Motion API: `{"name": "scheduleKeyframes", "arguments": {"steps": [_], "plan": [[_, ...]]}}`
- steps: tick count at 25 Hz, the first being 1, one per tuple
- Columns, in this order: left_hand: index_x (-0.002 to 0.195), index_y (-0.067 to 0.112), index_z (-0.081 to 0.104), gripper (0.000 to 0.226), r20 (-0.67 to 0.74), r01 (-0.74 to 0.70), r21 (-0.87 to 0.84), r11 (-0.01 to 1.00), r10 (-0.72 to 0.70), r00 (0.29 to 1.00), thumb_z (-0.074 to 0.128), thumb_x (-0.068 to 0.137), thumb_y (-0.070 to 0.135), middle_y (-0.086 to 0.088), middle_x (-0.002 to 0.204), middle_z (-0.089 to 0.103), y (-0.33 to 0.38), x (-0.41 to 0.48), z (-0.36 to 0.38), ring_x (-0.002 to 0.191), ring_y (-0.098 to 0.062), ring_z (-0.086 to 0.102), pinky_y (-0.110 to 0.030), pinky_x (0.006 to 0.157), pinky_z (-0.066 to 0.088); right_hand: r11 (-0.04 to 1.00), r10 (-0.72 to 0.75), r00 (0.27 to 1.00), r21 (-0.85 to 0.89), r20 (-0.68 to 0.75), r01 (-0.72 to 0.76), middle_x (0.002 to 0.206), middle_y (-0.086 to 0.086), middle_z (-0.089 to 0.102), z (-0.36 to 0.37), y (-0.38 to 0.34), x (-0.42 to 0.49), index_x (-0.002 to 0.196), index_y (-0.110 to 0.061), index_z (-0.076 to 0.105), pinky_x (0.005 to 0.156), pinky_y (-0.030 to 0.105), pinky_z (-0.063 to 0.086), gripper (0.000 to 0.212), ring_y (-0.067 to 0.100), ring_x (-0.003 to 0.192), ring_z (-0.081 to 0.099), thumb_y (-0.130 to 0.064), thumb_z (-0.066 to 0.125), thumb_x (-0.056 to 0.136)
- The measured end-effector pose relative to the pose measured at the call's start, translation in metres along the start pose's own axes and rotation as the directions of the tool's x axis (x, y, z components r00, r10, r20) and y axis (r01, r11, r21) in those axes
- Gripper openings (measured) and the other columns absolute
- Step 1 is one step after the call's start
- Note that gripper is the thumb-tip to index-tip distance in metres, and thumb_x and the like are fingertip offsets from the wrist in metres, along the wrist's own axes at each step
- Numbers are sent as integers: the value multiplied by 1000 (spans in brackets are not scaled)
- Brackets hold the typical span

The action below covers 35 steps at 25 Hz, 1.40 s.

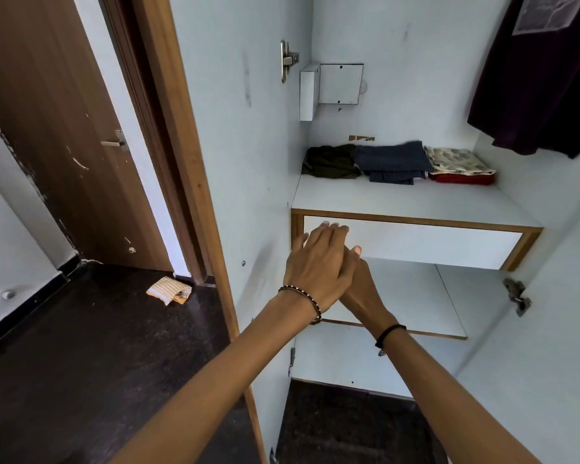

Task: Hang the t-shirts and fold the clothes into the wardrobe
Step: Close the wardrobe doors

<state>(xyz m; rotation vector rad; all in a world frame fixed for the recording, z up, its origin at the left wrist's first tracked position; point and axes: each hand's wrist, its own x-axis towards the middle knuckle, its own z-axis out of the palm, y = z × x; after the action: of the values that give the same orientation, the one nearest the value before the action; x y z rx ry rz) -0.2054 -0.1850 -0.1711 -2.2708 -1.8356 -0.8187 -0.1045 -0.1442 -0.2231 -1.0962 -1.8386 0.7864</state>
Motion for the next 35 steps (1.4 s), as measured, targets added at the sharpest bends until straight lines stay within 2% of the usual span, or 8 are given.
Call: {"name": "scheduleKeyframes", "arguments": {"steps": [6,9,13,20,23,27,32,35], "plan": [[129,11,62,40,-354,-120,303,945,229,907,43,99,30,-9,141,57,-4,-2,-53,143,-23,37,-48,117,28,999,-39,997,30,61,37,84,-20,59,17,-30,-1,105,-12,61,65,6,46,5,-17,75,60,-17,60,103],[131,9,61,39,-458,-72,419,905,280,844,50,97,27,-11,150,46,-9,-5,-84,147,-26,28,-51,120,20,998,-50,995,44,85,46,84,-16,62,19,-36,7,109,-9,60,62,7,44,16,-15,72,60,-23,61,102],[149,10,39,62,-597,56,498,865,295,747,57,92,26,-15,159,27,-23,-16,-114,149,-31,19,-53,122,10,991,-4,997,131,80,-7,116,-5,70,23,-47,7,115,-18,64,70,5,47,45,-1,102,65,-57,59,94],[147,0,14,86,-790,-23,-5,1000,10,613,70,84,17,-36,155,11,-45,-24,-125,147,-45,14,-41,120,26,988,39,998,147,48,-46,115,-4,69,30,-63,-10,113,-18,65,62,3,46,43,-4,99,62,-57,59,96],[152,-4,11,84,-697,-27,-367,930,-256,670,65,92,14,-21,162,12,-46,-24,-120,143,-5,26,3,92,34,989,47,998,135,35,-51,115,-3,69,32,-66,-16,113,-16,65,62,3,46,44,-4,100,61,-56,59,96],[153,7,21,61,-623,13,-497,868,-367,691,52,100,16,7,145,42,-45,-23,-115,109,30,36,9,81,31,996,45,999,82,10,-45,112,-7,69,29,-65,-19,110,-19,65,69,2,44,43,-4,99,62,-59,57,96],[151,1,24,55,-685,-47,-458,888,-319,655,47,101,7,-11,153,39,-22,-25,-108,126,12,35,3,93,35,996,64,998,70,-6,-64,114,-9,68,27,-62,-21,108,-20,64,75,6,42,39,0,106,61,-56,56,97],[153,1,20,56,-681,-142,-431,891,-218,700,44,103,7,-10,157,34,-7,-20,-97,126,-24,56,-24,89,55,996,51,999,79,-12,-50,112,-10,68,18,-61,-22,105,-21,63,77,8,44,27,3,108,62,-47,57,100]]}}
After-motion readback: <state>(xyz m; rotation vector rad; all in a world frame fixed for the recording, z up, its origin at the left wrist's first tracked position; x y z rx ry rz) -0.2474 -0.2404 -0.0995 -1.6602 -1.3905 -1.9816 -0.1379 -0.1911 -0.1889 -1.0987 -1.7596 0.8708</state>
